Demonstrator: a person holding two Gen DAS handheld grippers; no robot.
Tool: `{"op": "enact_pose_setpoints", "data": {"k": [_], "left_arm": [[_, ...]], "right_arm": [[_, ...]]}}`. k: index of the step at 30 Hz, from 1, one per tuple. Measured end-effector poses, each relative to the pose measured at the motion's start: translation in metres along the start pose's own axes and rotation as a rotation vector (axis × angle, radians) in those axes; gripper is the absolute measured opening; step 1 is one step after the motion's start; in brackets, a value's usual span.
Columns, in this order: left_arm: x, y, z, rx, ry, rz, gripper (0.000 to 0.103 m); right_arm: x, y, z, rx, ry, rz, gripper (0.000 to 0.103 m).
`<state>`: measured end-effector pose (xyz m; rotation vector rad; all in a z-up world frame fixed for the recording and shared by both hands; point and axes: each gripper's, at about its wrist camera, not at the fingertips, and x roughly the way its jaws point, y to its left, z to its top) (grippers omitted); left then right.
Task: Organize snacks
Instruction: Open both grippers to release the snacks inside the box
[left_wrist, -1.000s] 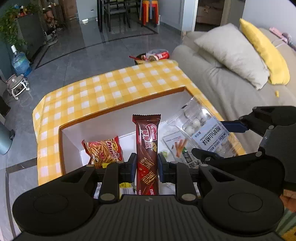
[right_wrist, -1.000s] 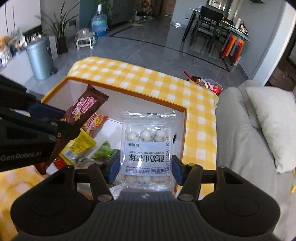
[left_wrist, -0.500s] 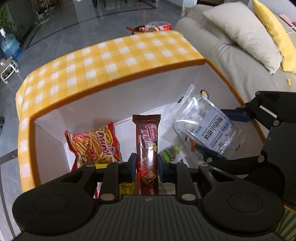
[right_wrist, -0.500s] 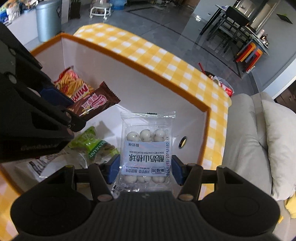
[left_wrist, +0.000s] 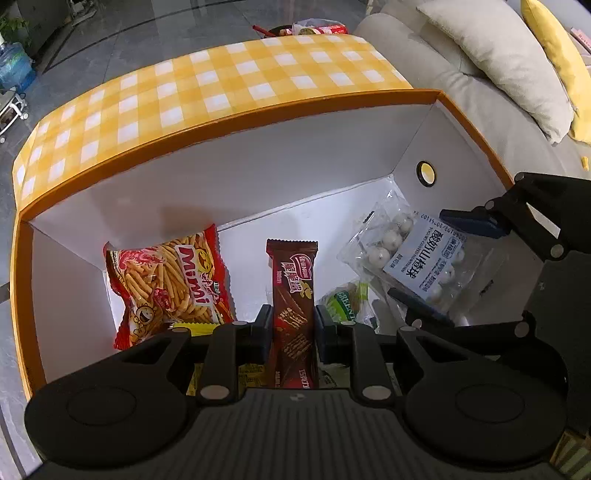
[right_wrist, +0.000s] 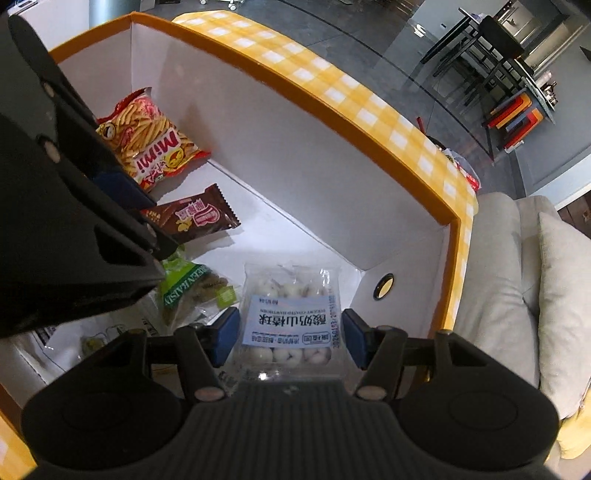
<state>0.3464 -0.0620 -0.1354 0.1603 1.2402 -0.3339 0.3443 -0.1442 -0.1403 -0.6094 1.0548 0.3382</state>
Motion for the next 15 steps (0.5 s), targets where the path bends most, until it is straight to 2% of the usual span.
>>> {"op": "enact_pose_setpoints", "data": {"k": [9, 12, 15], "left_arm": [[-0.006, -0.006, 0.002, 0.029, -0.001, 0.031, 0.03], [-0.009, -0.007, 0.001, 0.038, 0.002, 0.039, 0.042], [-0.015, -0.007, -0.001, 0.053, -0.017, 0.068, 0.058]], "right_arm": [[-0.002, -0.001, -0.002, -0.011, 0.003, 0.012, 0.058], [-0.006, -0.001, -0.001, -0.017, -0.008, 0.017, 0.06], [-0.008, -0.002, 0.001, -0.017, -0.01, 0.009, 0.066]]}}
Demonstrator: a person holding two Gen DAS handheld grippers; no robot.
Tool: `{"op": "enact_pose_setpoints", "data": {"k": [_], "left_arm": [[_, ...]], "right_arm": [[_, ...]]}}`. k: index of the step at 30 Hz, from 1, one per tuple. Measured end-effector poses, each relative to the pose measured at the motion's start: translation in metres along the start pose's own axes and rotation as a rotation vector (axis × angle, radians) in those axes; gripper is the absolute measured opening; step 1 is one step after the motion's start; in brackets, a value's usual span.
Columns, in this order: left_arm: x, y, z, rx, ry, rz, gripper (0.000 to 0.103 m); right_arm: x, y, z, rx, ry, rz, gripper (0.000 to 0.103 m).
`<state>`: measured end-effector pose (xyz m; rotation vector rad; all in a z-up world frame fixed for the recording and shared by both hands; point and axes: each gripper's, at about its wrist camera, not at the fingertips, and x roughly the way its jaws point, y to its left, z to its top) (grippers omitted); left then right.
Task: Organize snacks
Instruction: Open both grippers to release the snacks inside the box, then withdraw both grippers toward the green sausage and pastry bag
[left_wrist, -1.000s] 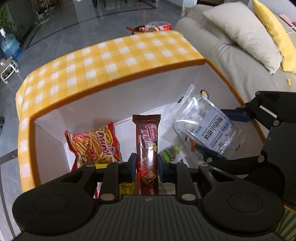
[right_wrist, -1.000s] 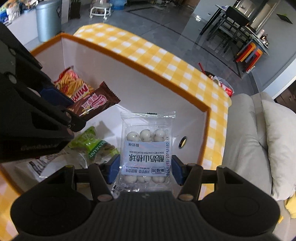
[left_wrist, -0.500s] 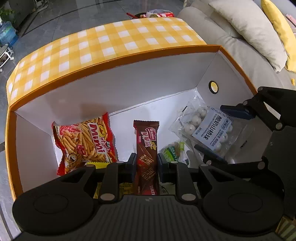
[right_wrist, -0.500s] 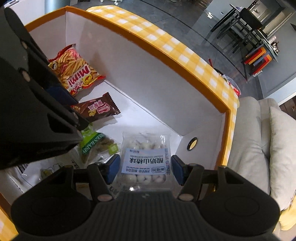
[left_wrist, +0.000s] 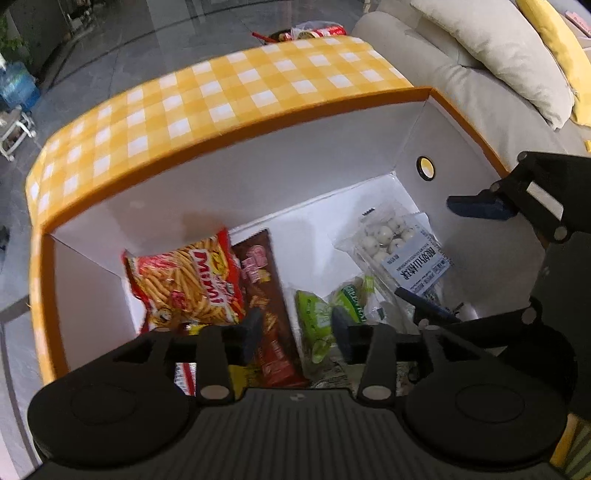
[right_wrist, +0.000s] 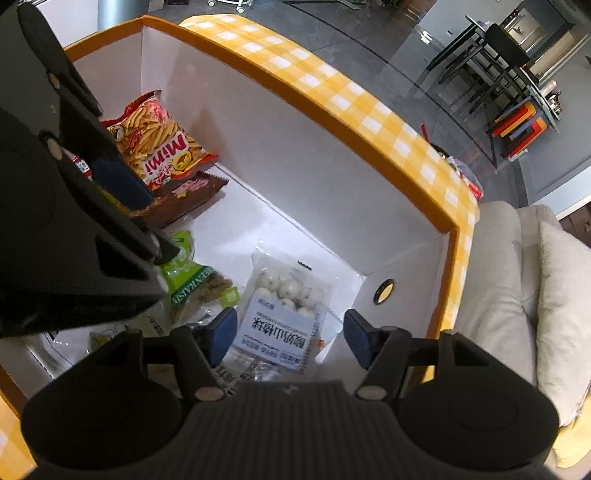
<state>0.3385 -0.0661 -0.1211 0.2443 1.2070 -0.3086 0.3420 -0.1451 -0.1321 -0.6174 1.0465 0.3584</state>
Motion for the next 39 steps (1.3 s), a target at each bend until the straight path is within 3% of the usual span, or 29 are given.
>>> {"op": "enact_pose_setpoints", "data": {"k": [2, 7, 24, 39], "left_arm": [[-0.005, 0.0, -0.001, 0.005, -0.017, 0.026, 0.071], [-0.02, 0.001, -0.005, 0.007, -0.062, 0.055, 0.082], [-0.098, -0.008, -0.034, -0.026, -0.218, 0.129, 0.082], [-0.165, -0.02, -0.091, -0.096, -0.403, 0.097, 0.082]], "right_arm": [[-0.002, -0.003, 0.0, 0.016, 0.001, 0.003, 0.071], [-0.012, -0.011, 0.0, 0.081, -0.006, 0.019, 0.083], [-0.081, -0.015, -0.012, 0.232, -0.127, 0.031, 0.087], [-0.161, 0.012, -0.06, 0.347, -0.275, -0.017, 0.089]]}}
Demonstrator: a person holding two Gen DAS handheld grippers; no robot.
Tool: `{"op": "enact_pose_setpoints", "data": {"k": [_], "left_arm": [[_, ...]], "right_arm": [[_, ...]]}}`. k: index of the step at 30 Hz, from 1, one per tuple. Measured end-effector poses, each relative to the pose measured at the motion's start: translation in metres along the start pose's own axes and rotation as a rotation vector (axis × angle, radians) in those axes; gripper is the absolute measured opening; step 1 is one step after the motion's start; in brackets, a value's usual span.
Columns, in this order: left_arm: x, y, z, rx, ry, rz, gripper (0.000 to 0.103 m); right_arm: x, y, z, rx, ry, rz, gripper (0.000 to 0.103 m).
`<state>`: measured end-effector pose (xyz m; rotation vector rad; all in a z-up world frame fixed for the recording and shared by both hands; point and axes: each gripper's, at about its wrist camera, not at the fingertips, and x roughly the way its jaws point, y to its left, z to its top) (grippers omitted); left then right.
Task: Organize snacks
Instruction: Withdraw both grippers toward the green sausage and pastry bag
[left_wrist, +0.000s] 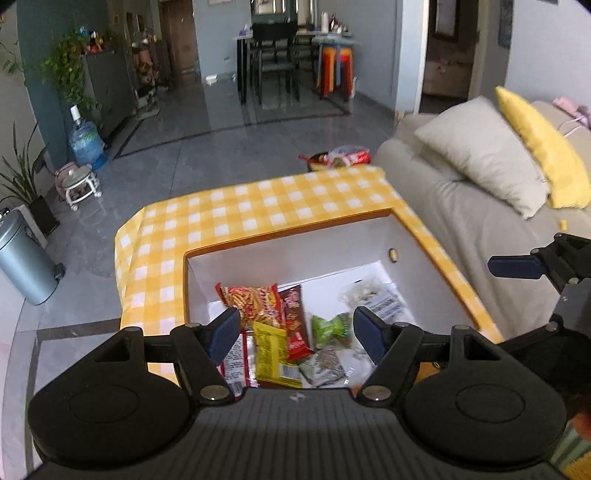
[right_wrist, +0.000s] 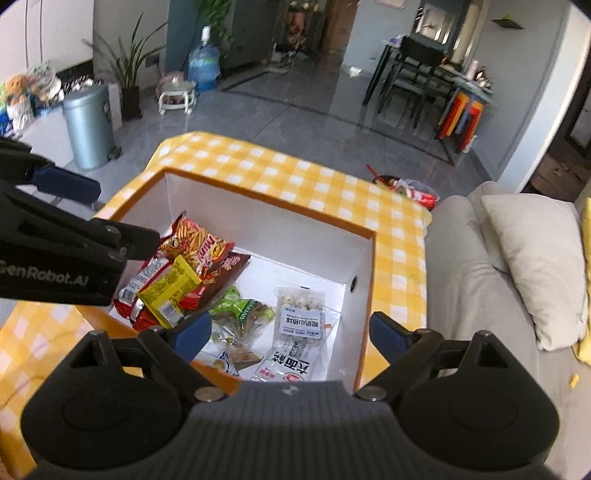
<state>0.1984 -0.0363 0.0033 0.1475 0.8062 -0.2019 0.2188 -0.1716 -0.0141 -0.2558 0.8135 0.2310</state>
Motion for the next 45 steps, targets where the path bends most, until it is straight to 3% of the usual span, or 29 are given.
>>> {"op": "enact_pose_setpoints", "data": {"k": [6, 16, 23, 32, 38, 45], "left_arm": [[-0.026, -0.01, -0.026, 0.009, -0.062, -0.018, 0.082], [-0.035, -0.012, -0.07, -0.083, -0.056, -0.087, 0.076], [-0.021, -0.033, -0.104, -0.102, 0.026, -0.138, 0.066], [0.008, -0.053, -0.123, -0.108, 0.107, -0.207, 0.064], [0.028, -0.057, -0.118, -0.125, 0.148, -0.194, 0.064], [0.052, -0.059, -0.114, -0.022, 0.162, -0.106, 0.064]], "right_arm": [[-0.034, 0.0, -0.027, 0.128, -0.07, -0.021, 0.09], [-0.059, 0.005, -0.086, 0.228, -0.083, -0.018, 0.09], [-0.055, -0.003, -0.13, 0.236, -0.044, -0.049, 0.091], [-0.026, -0.022, -0.162, 0.265, 0.062, -0.062, 0.091], [-0.005, -0.036, -0.165, 0.35, 0.075, 0.004, 0.078], [0.022, -0.036, -0.162, 0.414, 0.085, 0.101, 0.067]]}}
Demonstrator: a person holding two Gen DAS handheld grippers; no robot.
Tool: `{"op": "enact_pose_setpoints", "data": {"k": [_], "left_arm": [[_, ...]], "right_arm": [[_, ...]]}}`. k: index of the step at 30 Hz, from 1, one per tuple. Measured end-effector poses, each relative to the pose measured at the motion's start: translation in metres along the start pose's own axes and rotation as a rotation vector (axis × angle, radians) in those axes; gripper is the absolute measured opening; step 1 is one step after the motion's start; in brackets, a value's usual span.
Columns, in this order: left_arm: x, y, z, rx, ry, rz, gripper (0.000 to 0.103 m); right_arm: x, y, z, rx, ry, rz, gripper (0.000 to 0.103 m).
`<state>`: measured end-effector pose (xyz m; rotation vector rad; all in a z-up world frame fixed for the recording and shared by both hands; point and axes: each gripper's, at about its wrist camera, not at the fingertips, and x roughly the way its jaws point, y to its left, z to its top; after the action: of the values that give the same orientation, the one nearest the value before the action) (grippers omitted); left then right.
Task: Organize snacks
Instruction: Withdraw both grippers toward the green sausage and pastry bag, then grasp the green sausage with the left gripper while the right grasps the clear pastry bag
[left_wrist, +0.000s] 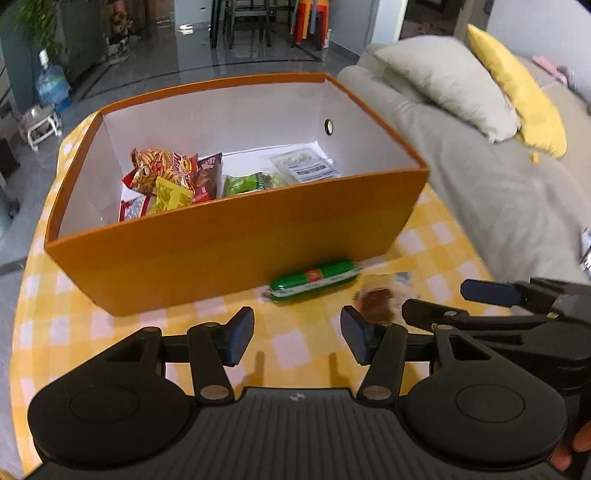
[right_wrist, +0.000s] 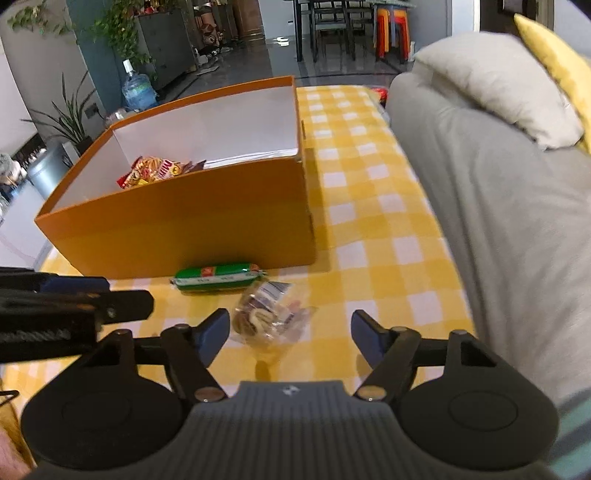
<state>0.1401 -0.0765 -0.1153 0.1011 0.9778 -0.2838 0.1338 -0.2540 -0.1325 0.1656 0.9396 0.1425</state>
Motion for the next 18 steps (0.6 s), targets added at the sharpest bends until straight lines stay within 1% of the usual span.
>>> {"op": "enact_pose_setpoints", "data": {"k": [4, 6, 9, 13, 15, 16, 17, 18], "left_arm": [[0.015, 0.003, 0.003, 0.051, 0.006, 0.008, 0.064], [0.023, 0.006, 0.005, 0.057, 0.026, 0.002, 0.064], [0.035, 0.008, 0.006, 0.069, 0.05, -0.011, 0.064], [0.05, 0.008, 0.01, 0.085, 0.067, -0.015, 0.064], [0.056, 0.008, 0.011, 0.09, 0.068, -0.031, 0.064], [0.059, 0.007, 0.012, 0.094, 0.071, -0.042, 0.063], [0.062, 0.006, 0.013, 0.097, 0.074, -0.044, 0.063], [0.065, 0.006, 0.014, 0.102, 0.075, -0.05, 0.063]], "right_arm": [[0.016, 0.001, 0.005, 0.008, 0.015, 0.023, 0.065], [0.023, -0.001, 0.008, 0.019, 0.025, 0.03, 0.063], [0.032, -0.005, 0.011, 0.041, 0.038, 0.045, 0.063], [0.043, -0.008, 0.011, 0.064, 0.071, 0.061, 0.059], [0.047, -0.008, 0.011, 0.068, 0.087, 0.073, 0.053], [0.048, -0.008, 0.01, 0.069, 0.091, 0.086, 0.046], [0.047, -0.008, 0.011, 0.067, 0.09, 0.093, 0.042], [0.047, -0.006, 0.011, 0.055, 0.088, 0.082, 0.042]]}}
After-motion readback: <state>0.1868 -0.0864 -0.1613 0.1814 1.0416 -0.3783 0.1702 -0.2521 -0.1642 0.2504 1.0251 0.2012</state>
